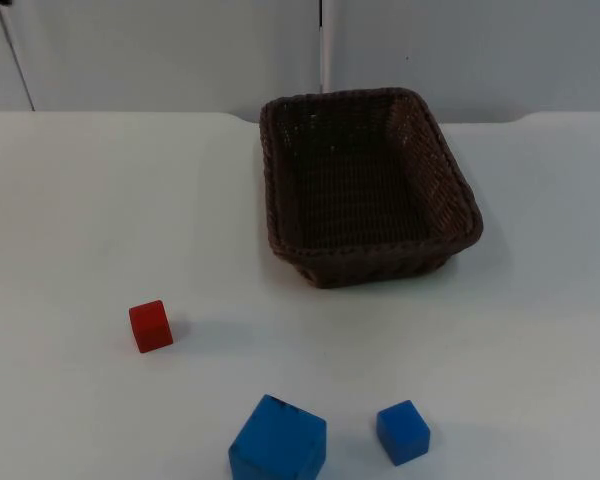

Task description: Pick up the basket with the left hand and place the largest block into the basket with the right hand.

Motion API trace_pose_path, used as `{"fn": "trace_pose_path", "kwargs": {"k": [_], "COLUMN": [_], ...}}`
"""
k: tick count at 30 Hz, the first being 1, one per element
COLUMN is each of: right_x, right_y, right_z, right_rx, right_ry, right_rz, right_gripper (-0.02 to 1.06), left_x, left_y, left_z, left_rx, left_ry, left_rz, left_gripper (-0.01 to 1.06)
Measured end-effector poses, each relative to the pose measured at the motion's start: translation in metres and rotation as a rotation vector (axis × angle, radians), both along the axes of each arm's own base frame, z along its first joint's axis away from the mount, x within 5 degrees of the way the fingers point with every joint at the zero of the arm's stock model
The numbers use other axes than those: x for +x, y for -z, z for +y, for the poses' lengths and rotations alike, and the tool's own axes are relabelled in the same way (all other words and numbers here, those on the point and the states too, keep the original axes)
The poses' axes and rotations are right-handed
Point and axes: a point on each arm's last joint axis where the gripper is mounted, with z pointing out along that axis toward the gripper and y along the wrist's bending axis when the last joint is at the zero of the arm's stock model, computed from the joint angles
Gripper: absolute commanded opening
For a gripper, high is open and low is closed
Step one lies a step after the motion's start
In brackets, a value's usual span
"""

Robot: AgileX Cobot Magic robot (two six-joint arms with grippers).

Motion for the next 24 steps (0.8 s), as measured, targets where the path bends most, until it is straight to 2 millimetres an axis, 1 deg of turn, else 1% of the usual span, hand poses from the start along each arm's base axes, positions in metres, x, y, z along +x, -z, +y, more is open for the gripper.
{"fn": "trace_pose_path", "kwargs": {"k": [1, 2, 3, 4, 8, 9, 10, 14, 15, 18, 20, 21, 23, 24], "right_x": [0.000, 0.000, 0.000, 0.000, 0.000, 0.000, 0.000, 0.000, 0.000, 0.000, 0.000, 0.000, 0.000, 0.000], "right_y": [0.000, 0.000, 0.000, 0.000, 0.000, 0.000, 0.000, 0.000, 0.000, 0.000, 0.000, 0.000, 0.000, 0.000], "right_z": [0.000, 0.000, 0.000, 0.000, 0.000, 0.000, 0.000, 0.000, 0.000, 0.000, 0.000, 0.000, 0.000, 0.000], "right_rx": [0.000, 0.000, 0.000, 0.000, 0.000, 0.000, 0.000, 0.000, 0.000, 0.000, 0.000, 0.000, 0.000, 0.000], "right_ry": [0.000, 0.000, 0.000, 0.000, 0.000, 0.000, 0.000, 0.000, 0.000, 0.000, 0.000, 0.000, 0.000, 0.000], "right_rz": [0.000, 0.000, 0.000, 0.000, 0.000, 0.000, 0.000, 0.000, 0.000, 0.000, 0.000, 0.000, 0.000, 0.000], "right_gripper": [1.05, 1.05, 1.05, 1.05, 1.05, 1.05, 1.05, 1.05, 1.05, 1.05, 1.05, 1.05, 1.05, 1.05], "left_x": [0.004, 0.015, 0.023, 0.023, 0.049, 0.056, 0.056, 0.080, 0.080, 0.098, 0.108, 0.108, 0.117, 0.124], "left_y": [0.002, 0.009, 0.014, 0.014, 0.028, 0.035, 0.035, 0.048, 0.048, 0.063, 0.074, 0.074, 0.086, 0.095], "left_z": [-0.002, -0.011, -0.016, -0.016, -0.038, -0.044, -0.044, -0.063, -0.063, -0.073, -0.075, -0.075, -0.076, -0.077], "left_rx": [0.003, 0.007, 0.008, 0.008, 0.007, 0.008, 0.008, -0.005, -0.005, -0.019, -0.022, -0.022, -0.014, -0.007], "left_ry": [0.005, 0.028, 0.040, 0.040, 0.072, 0.078, 0.078, 0.081, 0.081, 0.064, 0.045, 0.045, 0.019, 0.001], "left_rz": [0.006, 0.024, 0.036, 0.036, 0.065, 0.082, 0.082, 0.107, 0.107, 0.137, 0.160, 0.160, 0.186, 0.205], "left_gripper": [1.05, 1.05, 1.05, 1.05, 1.05, 1.05, 1.05, 1.05, 1.05, 1.05, 1.05, 1.05, 1.05, 1.05]}}
